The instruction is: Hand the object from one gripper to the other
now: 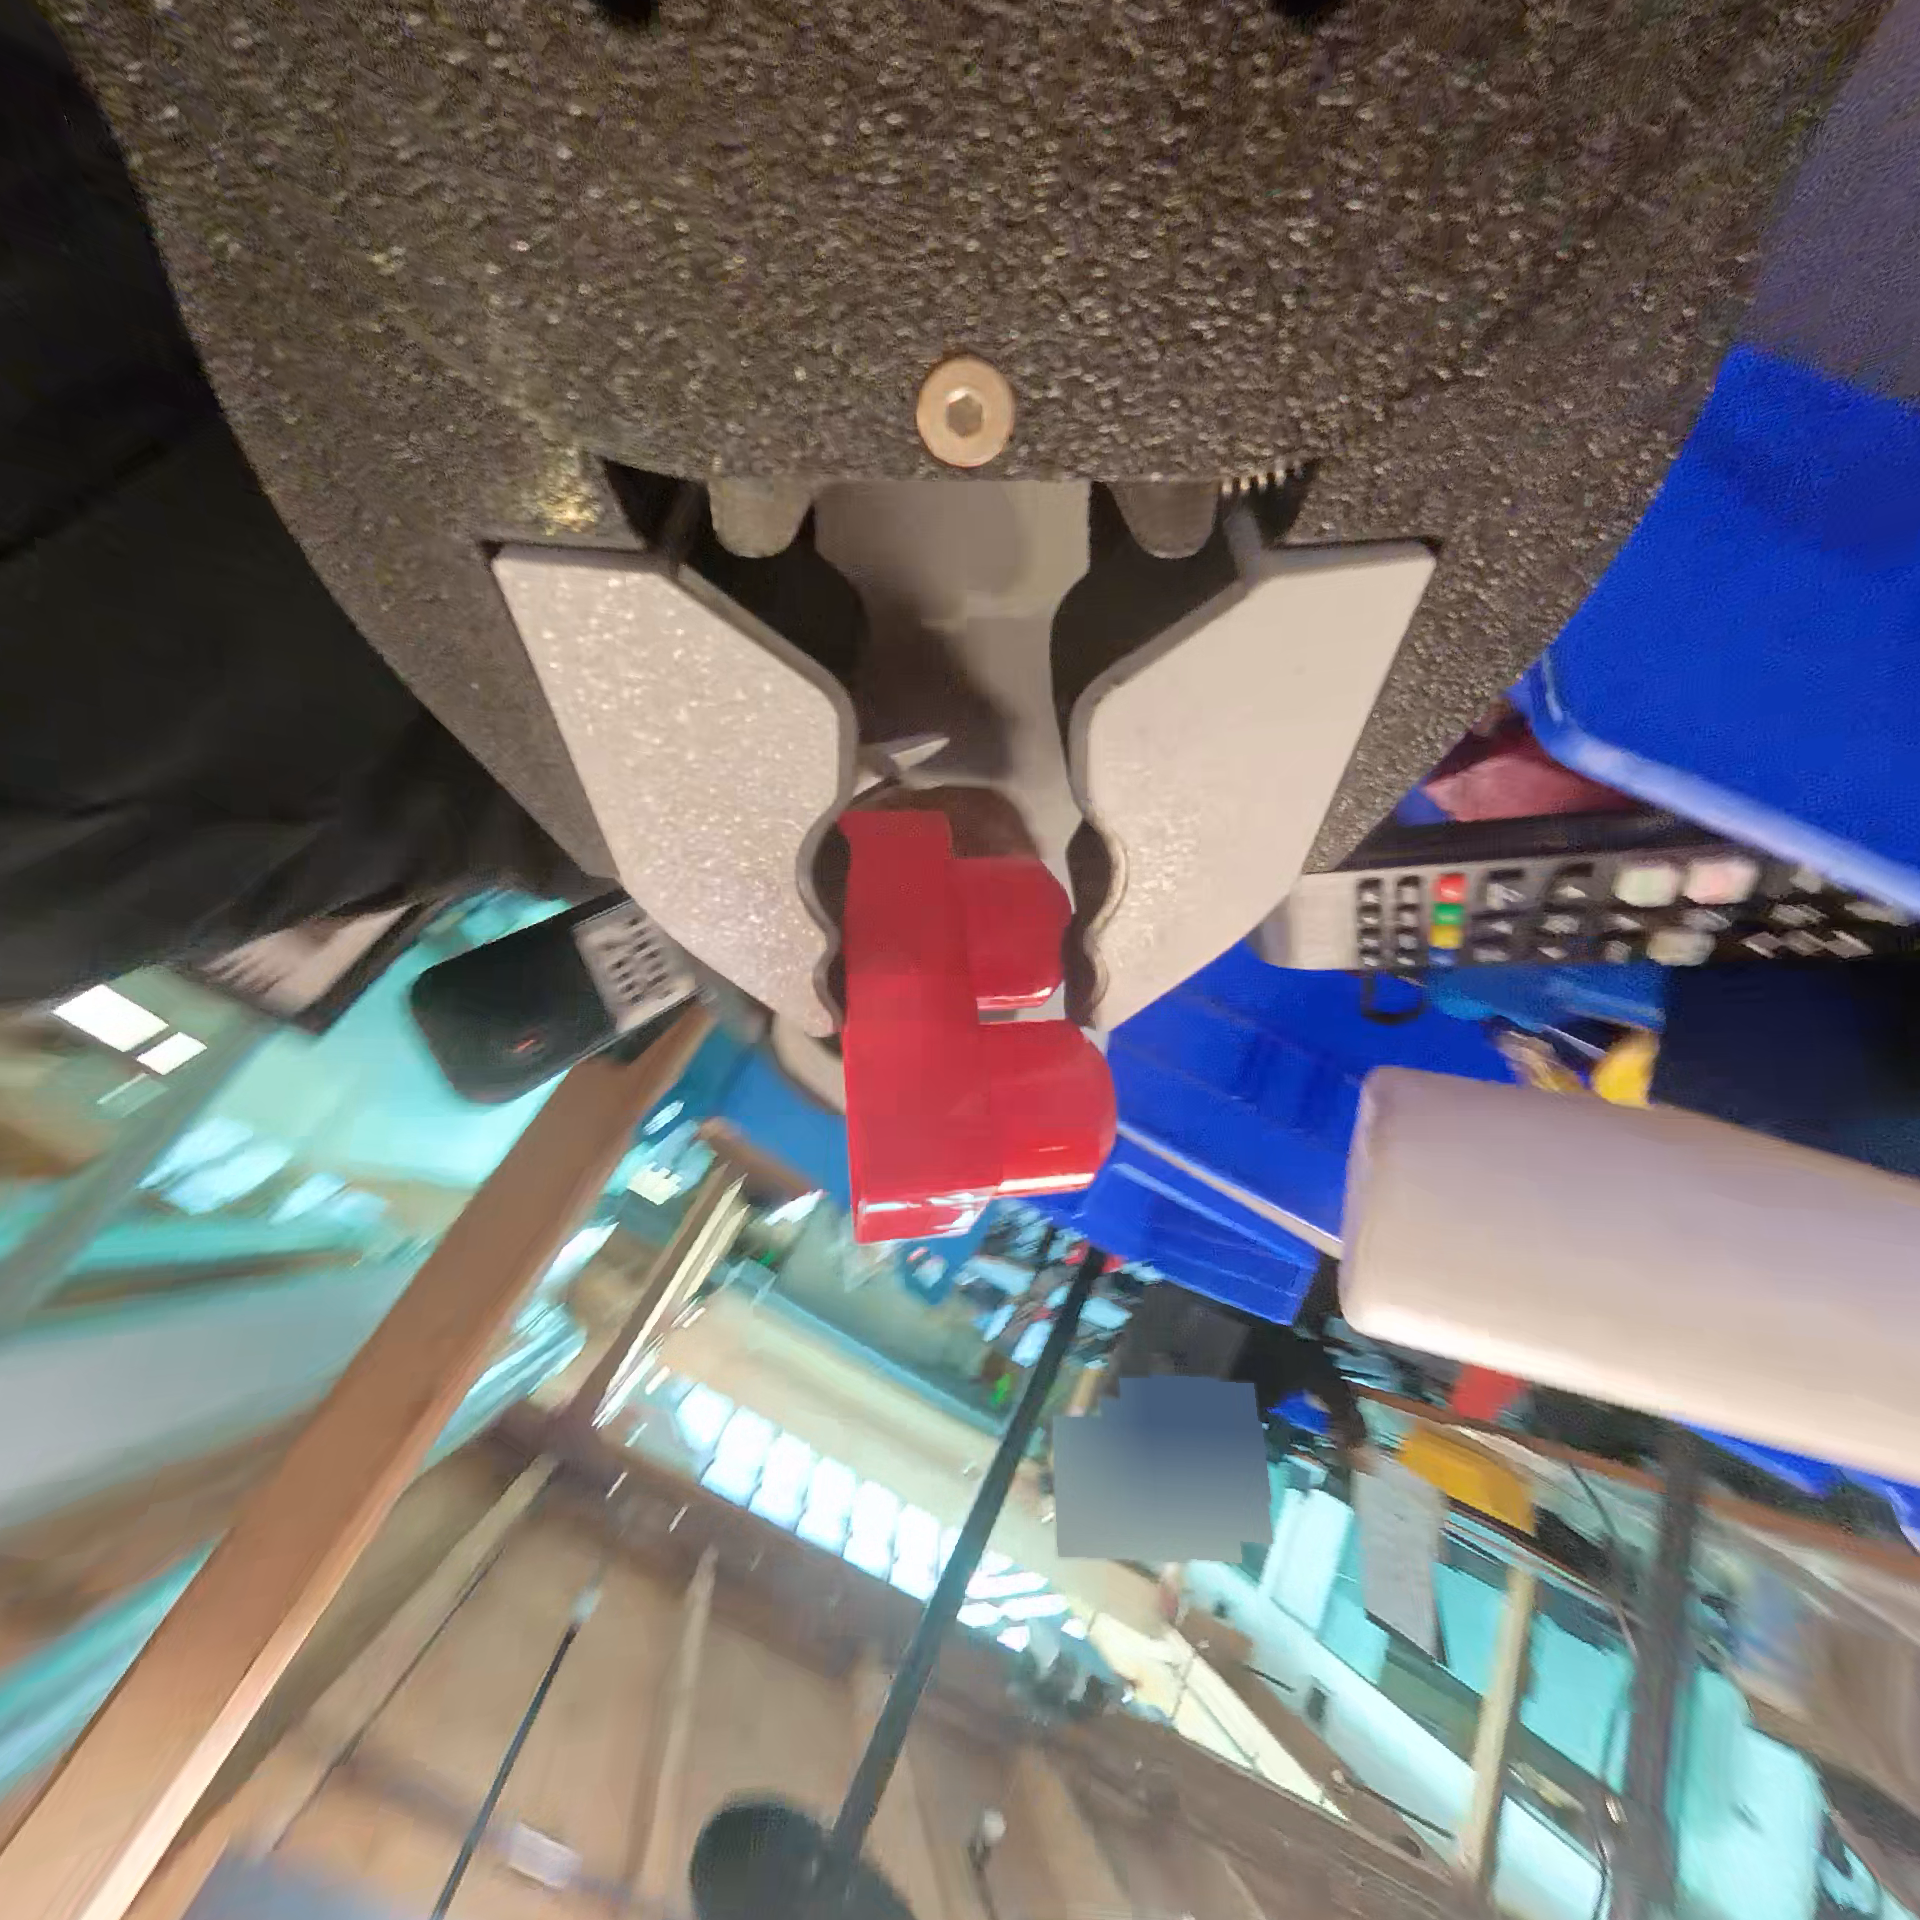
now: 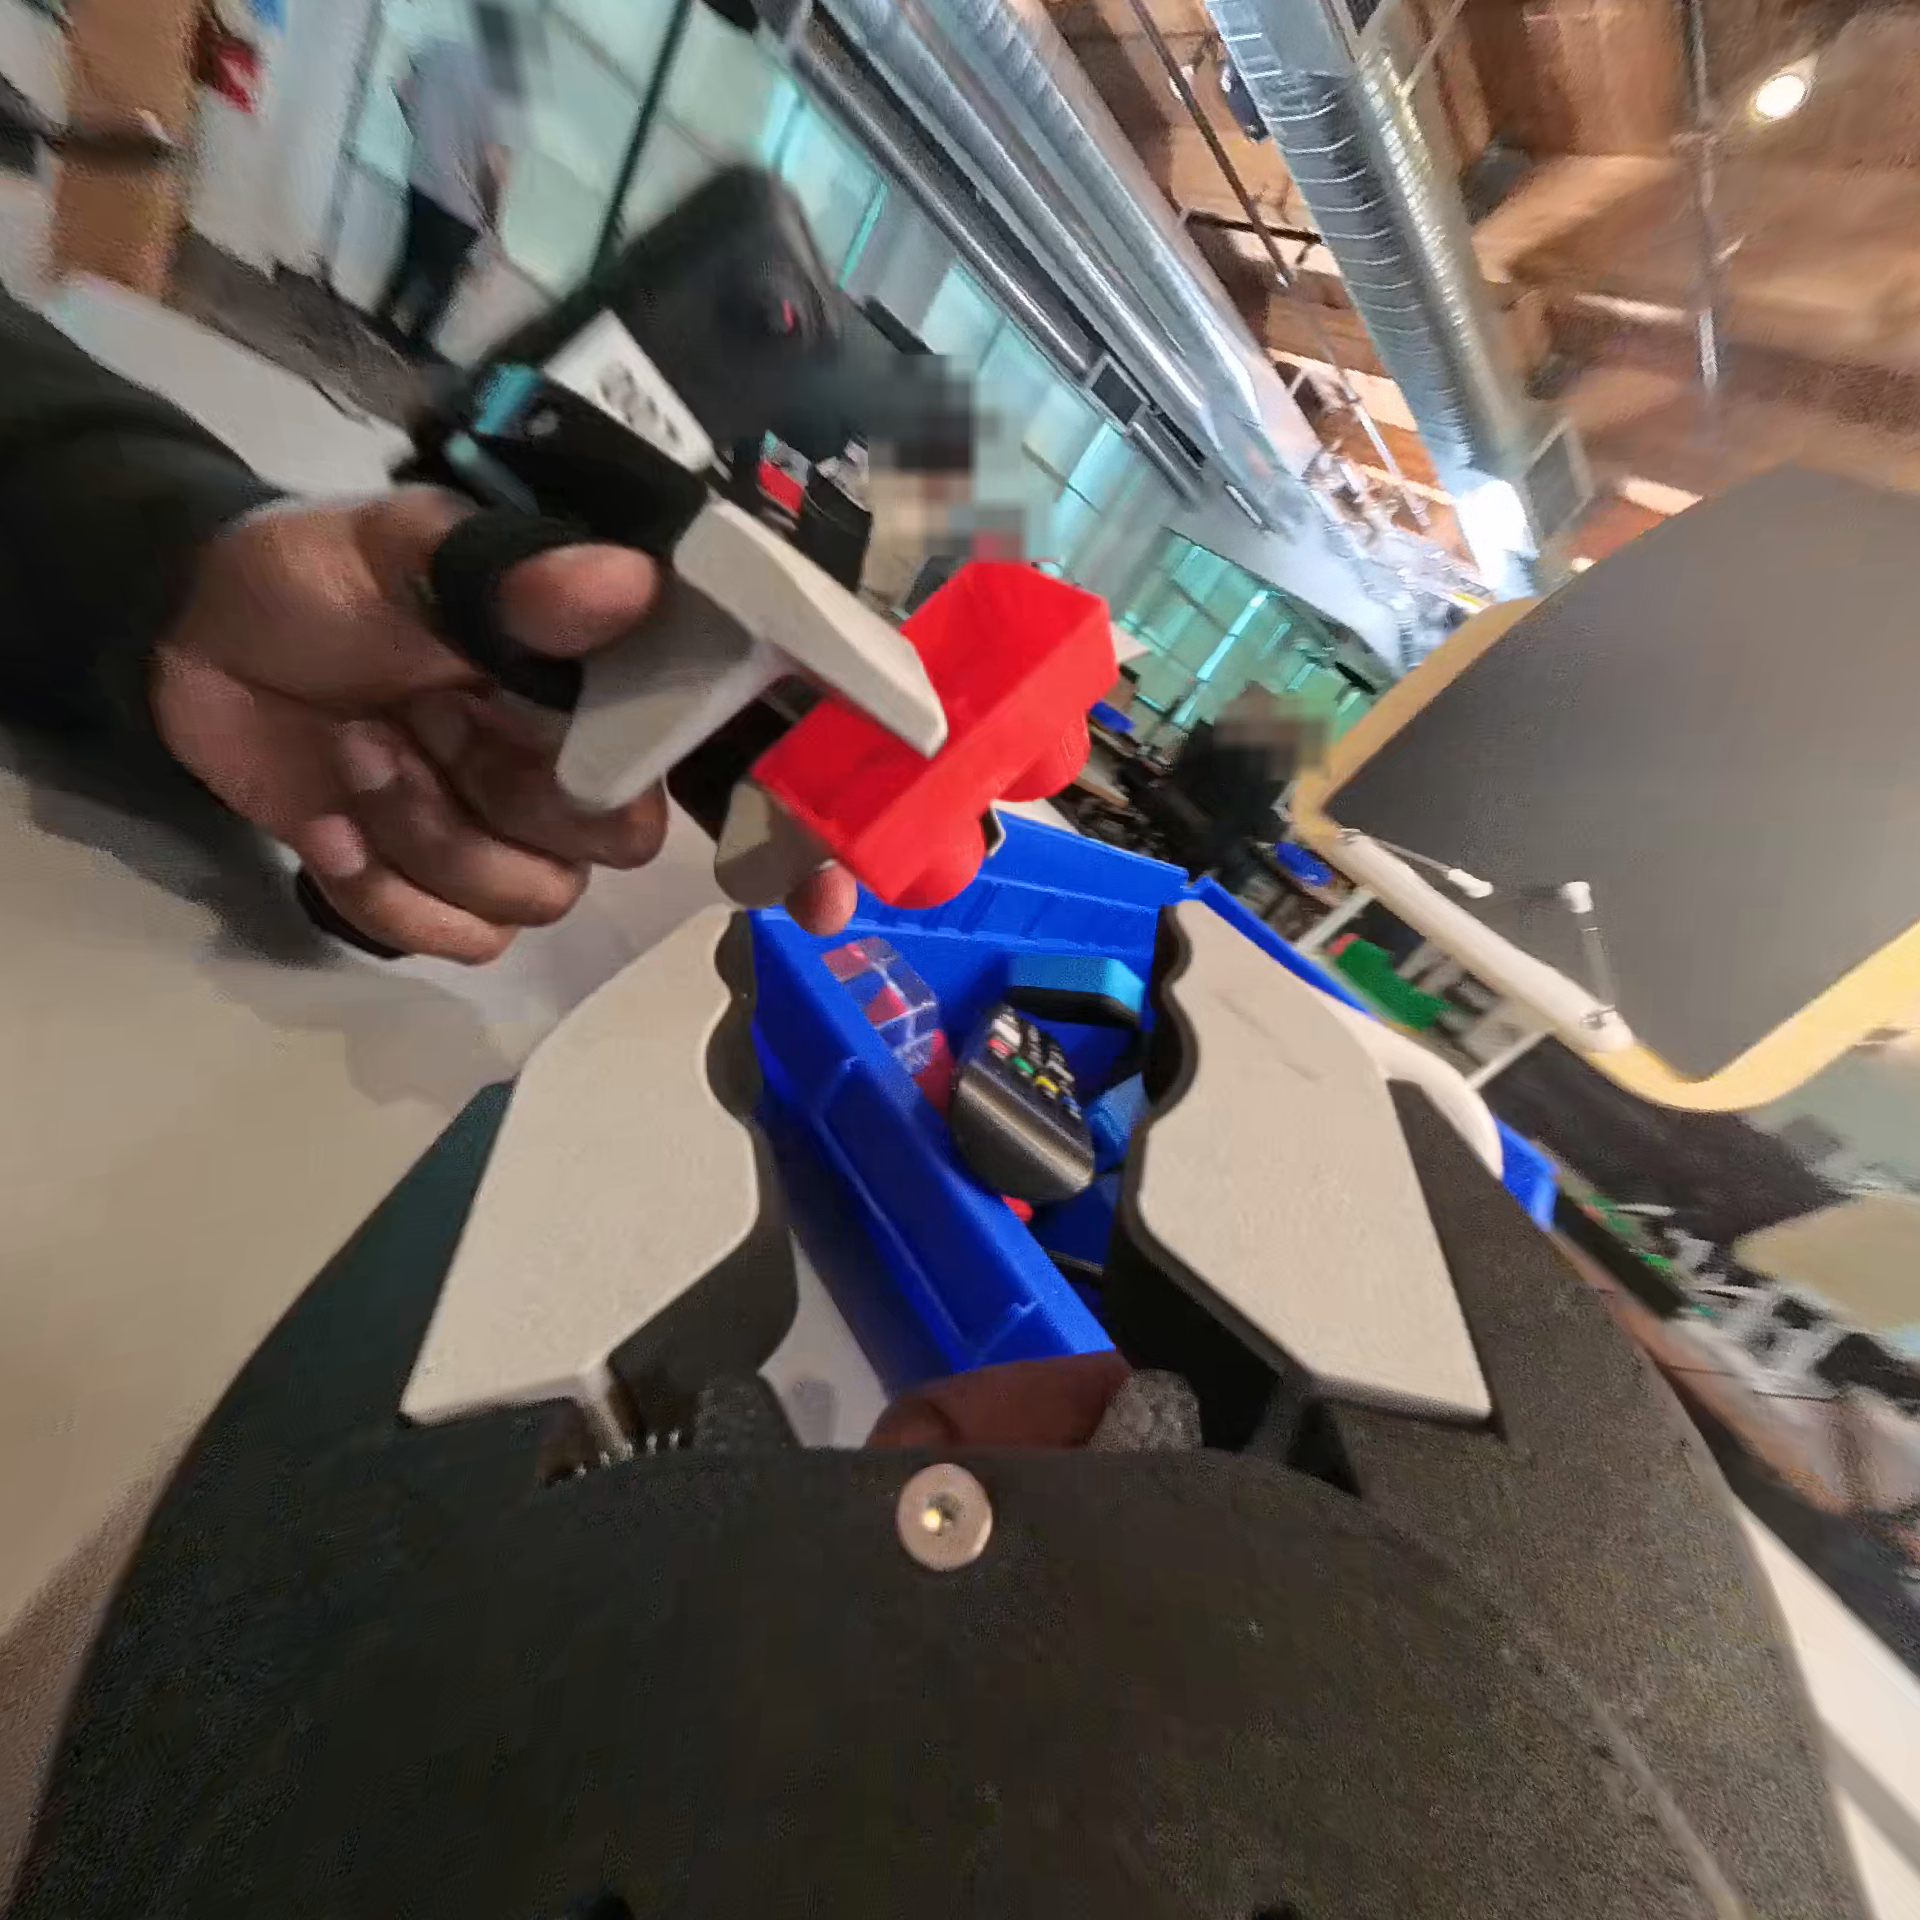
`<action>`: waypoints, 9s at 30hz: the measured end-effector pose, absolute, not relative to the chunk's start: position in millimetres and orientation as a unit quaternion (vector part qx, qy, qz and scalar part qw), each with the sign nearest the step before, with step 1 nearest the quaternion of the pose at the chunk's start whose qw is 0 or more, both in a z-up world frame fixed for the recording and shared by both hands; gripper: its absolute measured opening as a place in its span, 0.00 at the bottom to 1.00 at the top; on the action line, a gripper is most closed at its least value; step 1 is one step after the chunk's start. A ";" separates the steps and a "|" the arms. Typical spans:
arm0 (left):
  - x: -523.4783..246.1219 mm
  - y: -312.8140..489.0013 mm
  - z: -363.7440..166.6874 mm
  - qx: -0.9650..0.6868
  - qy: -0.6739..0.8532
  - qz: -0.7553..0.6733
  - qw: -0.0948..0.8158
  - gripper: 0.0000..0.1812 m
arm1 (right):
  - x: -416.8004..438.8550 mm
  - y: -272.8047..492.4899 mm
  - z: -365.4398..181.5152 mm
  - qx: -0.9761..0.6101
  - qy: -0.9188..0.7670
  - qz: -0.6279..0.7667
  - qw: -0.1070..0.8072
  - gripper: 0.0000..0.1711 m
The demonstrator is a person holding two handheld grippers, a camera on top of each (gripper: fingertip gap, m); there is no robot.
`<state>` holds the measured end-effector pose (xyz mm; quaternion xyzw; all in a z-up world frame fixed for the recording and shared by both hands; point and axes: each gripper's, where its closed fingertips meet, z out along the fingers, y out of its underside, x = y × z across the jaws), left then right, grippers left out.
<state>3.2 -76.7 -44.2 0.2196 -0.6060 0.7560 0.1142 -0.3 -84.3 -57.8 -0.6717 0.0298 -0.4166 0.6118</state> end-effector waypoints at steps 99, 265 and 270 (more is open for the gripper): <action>-8.6 -78.2 -77.9 -0.269 -0.651 0.443 -0.554 0.35 | -10.4 -85.5 -82.9 -0.748 0.128 -0.084 0.645 0.28; -10.6 -73.8 -58.6 0.008 -0.713 0.692 -0.115 0.34 | 4.4 -89.7 -65.6 -0.711 0.072 -0.384 0.585 0.21; -20.6 -75.3 -64.8 -0.074 -0.725 0.660 -0.184 0.33 | -16.9 -75.9 -71.9 -0.727 0.030 -0.310 0.612 0.22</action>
